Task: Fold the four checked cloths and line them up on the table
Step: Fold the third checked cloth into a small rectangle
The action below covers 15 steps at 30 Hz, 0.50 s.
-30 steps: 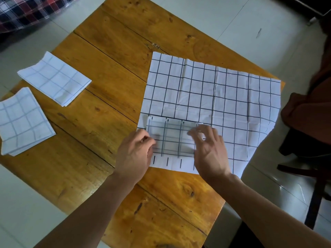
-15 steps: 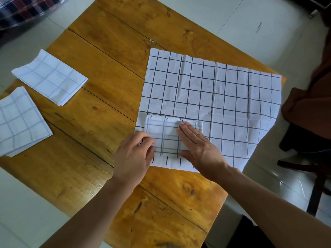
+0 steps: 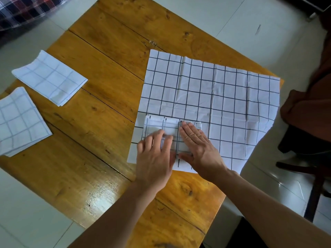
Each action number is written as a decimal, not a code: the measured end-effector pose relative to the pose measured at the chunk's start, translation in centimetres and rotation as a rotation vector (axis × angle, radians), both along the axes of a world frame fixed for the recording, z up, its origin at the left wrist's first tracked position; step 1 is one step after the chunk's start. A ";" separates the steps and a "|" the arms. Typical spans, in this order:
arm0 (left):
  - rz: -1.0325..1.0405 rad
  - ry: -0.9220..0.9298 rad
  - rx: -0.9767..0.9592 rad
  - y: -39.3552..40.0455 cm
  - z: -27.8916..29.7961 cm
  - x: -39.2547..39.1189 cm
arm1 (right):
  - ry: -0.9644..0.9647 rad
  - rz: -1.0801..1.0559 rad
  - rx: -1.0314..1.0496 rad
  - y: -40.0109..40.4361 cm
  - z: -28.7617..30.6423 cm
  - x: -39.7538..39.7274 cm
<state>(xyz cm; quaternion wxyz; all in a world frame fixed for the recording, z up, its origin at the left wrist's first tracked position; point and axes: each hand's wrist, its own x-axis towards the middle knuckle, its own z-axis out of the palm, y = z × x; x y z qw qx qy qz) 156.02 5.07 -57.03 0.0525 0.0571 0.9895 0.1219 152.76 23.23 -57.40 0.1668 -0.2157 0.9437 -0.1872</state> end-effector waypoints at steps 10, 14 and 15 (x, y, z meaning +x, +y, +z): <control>0.051 -0.033 -0.145 -5.4 -0.4 1.0 | 0.012 0.015 0.021 0.4 -0.2 -0.1; 0.065 -0.078 -0.151 -5.9 -0.1 1.1 | 0.020 -0.007 0.052 0.9 -0.1 0.2; 0.065 -0.083 -0.148 -5.9 -0.1 1.1 | 0.016 -0.009 0.058 1.4 -0.1 0.2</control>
